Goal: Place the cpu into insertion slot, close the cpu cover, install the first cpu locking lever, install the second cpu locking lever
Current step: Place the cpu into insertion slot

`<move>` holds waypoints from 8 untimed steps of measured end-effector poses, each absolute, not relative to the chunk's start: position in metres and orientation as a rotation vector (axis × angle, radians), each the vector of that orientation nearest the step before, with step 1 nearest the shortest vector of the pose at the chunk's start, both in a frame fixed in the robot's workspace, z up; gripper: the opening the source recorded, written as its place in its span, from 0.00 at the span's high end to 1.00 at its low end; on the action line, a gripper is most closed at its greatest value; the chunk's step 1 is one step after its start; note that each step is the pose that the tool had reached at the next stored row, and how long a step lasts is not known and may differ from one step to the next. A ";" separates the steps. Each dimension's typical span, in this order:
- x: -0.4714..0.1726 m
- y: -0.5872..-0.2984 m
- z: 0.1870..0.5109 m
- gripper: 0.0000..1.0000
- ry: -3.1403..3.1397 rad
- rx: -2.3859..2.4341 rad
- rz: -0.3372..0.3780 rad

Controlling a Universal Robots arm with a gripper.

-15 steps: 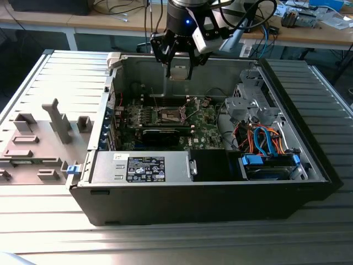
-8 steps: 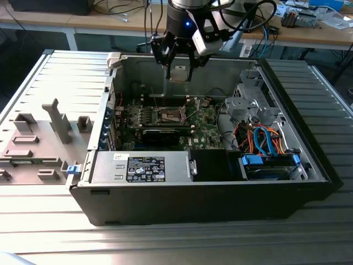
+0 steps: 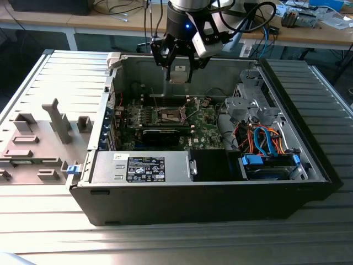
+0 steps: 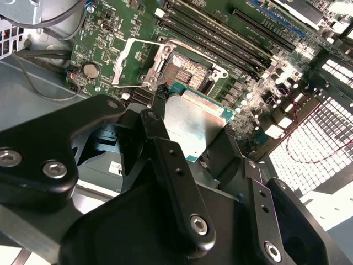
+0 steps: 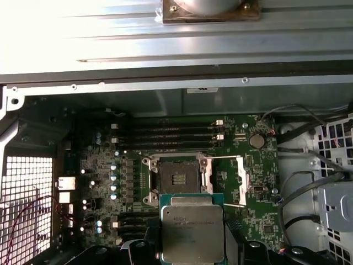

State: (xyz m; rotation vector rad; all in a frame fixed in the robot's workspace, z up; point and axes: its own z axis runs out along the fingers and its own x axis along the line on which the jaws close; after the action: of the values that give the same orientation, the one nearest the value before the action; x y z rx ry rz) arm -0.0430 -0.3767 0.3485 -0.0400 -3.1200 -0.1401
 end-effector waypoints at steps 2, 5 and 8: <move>-0.043 -0.378 0.348 0.46 -3.120 -0.040 -0.140; -0.043 -0.379 0.346 0.46 -3.120 -0.040 -0.140; -0.043 -0.381 0.345 0.46 -3.120 -0.040 -0.140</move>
State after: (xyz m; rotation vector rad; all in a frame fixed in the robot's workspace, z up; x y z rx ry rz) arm -0.0430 -0.3807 0.3446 -0.0400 -3.1200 -0.1401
